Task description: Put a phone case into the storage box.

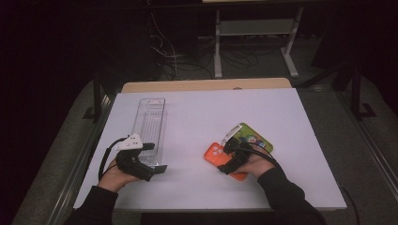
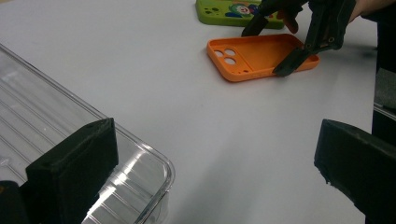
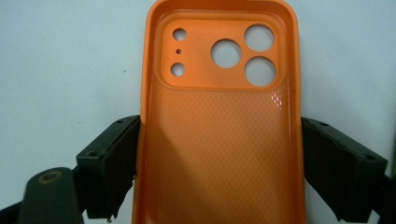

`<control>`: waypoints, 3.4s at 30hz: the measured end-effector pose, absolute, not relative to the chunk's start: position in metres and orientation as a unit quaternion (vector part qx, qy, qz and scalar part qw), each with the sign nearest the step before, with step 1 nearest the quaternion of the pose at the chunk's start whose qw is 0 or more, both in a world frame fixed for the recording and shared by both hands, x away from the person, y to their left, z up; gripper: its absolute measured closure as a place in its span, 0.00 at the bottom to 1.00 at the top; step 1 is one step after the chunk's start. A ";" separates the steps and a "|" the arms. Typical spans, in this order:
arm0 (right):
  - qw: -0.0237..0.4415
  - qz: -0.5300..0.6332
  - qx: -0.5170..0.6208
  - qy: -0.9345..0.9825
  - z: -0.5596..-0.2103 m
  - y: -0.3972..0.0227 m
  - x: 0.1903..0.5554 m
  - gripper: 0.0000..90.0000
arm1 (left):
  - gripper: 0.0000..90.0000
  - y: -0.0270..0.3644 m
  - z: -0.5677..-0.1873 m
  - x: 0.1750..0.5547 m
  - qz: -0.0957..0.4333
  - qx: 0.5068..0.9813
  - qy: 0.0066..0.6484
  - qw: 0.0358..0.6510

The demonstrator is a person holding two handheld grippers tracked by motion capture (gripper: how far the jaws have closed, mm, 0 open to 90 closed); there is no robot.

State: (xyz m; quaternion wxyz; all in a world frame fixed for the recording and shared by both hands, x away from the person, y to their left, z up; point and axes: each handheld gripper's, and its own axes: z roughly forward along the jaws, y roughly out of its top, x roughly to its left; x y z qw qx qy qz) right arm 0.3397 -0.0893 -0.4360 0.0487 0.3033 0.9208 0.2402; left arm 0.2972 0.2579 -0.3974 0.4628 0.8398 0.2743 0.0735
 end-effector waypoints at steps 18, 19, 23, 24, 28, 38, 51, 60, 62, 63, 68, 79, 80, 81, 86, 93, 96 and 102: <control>0.066 0.258 0.271 0.925 -0.393 -0.110 0.354 0.17 | 0.00 0.239 -0.373 0.309 0.056 0.844 0.252 0.471; 0.063 0.260 0.271 0.925 -0.391 -0.112 0.354 0.17 | 0.00 0.236 -0.372 0.311 0.055 0.845 0.248 0.470; 0.069 0.260 0.258 0.928 -0.386 -0.117 0.358 0.17 | 0.00 0.223 -0.364 0.319 0.049 0.850 0.229 0.471; 0.065 0.262 0.259 0.928 -0.384 -0.118 0.359 0.17 | 0.00 0.219 -0.362 0.322 0.050 0.852 0.223 0.471; 0.065 0.264 0.255 0.928 -0.379 -0.121 0.365 0.17 | 0.00 0.204 -0.357 0.333 0.046 0.855 0.212 0.470; 0.056 0.271 0.233 0.932 -0.379 -0.123 0.378 0.17 | 0.00 0.168 -0.354 0.356 0.037 0.866 0.178 0.465; 0.042 0.274 0.176 0.945 -0.381 -0.118 0.371 0.17 | 0.00 0.150 -0.358 0.360 0.017 0.884 0.119 0.453; 0.035 0.265 0.125 0.956 -0.378 -0.099 0.354 0.17 | 0.00 0.140 -0.362 0.351 0.003 0.899 0.085 0.430; 0.031 0.259 0.115 0.959 -0.379 -0.095 0.351 0.17 | 0.00 0.137 -0.364 0.349 -0.002 0.901 0.083 0.426; 0.029 0.256 0.110 0.960 -0.379 -0.093 0.349 0.17 | 0.00 0.136 -0.365 0.348 -0.007 0.902 0.081 0.424; 0.020 0.248 0.085 0.965 -0.381 -0.083 0.343 0.17 | 0.00 0.131 -0.369 0.344 -0.023 0.908 0.064 0.414; 0.001 0.259 0.059 0.964 -0.376 -0.075 0.336 0.17 | 0.00 0.116 -0.382 0.338 -0.026 0.926 0.034 0.376; 0.000 0.259 0.058 0.964 -0.376 -0.075 0.335 0.17 | 0.00 0.115 -0.383 0.337 -0.026 0.926 0.033 0.376; 0.001 0.261 0.055 0.964 -0.375 -0.074 0.335 0.17 | 0.00 0.114 -0.384 0.337 -0.026 0.927 0.033 0.374; -0.001 0.266 0.051 0.963 -0.374 -0.073 0.333 0.17 | 0.00 0.111 -0.387 0.336 -0.026 0.932 0.027 0.360; -0.004 0.270 0.045 0.962 -0.373 -0.072 0.332 0.17 | 0.00 0.108 -0.390 0.334 -0.027 0.937 0.019 0.348; -0.003 0.272 0.041 0.961 -0.371 -0.072 0.332 0.17 | 0.03 0.108 -0.391 0.334 -0.024 0.939 0.010 0.343; -0.007 0.275 0.034 0.961 -0.371 -0.071 0.331 0.17 | 0.08 0.107 -0.391 0.333 -0.031 0.938 0.012 0.344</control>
